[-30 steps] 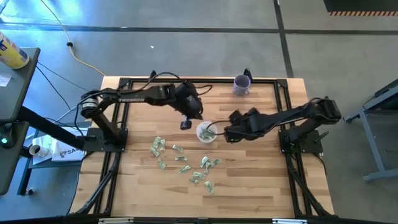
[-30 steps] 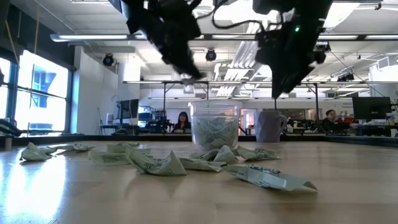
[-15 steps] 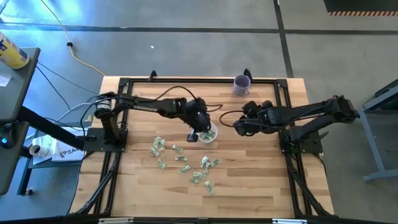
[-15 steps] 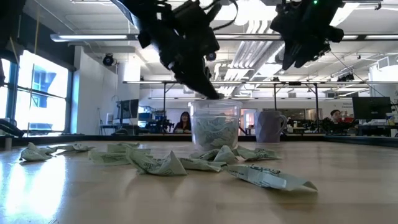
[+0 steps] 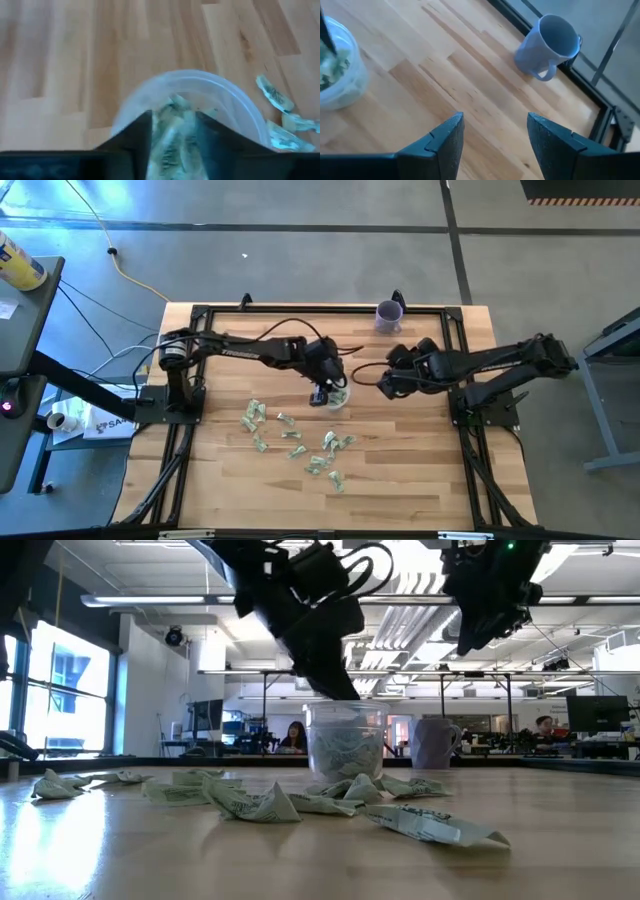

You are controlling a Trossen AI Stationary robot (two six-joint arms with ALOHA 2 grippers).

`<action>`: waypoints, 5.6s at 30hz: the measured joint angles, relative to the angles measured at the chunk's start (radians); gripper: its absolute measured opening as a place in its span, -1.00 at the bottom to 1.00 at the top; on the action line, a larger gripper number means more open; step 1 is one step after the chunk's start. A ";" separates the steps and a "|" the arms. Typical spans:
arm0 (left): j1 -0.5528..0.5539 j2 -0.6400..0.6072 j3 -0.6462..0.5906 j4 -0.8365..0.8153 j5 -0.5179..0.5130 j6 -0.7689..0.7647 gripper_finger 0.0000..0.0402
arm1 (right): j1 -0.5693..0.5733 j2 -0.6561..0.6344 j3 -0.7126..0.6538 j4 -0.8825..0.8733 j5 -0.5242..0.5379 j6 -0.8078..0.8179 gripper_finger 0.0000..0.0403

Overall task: Pick and place Stevia / Truvia into bins
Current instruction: Put the green stevia packet into the transparent container

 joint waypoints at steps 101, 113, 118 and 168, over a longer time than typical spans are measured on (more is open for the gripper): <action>-0.035 -0.007 0.041 -0.186 -0.056 0.242 -0.63 | -0.267 -0.196 -0.182 0.136 -0.166 -0.332 0.04; -0.066 -0.210 0.037 -0.547 -0.233 0.039 0.20 | -0.202 -0.196 -0.182 0.139 -0.161 -0.283 0.04; -0.031 -0.274 0.018 -0.834 -0.253 -0.308 0.20 | -0.189 -0.191 -0.182 0.154 -0.154 -0.239 0.04; -0.190 -0.268 -0.526 -0.403 -0.107 -1.576 -0.09 | -0.244 -0.115 -0.182 0.177 -0.106 -0.281 0.04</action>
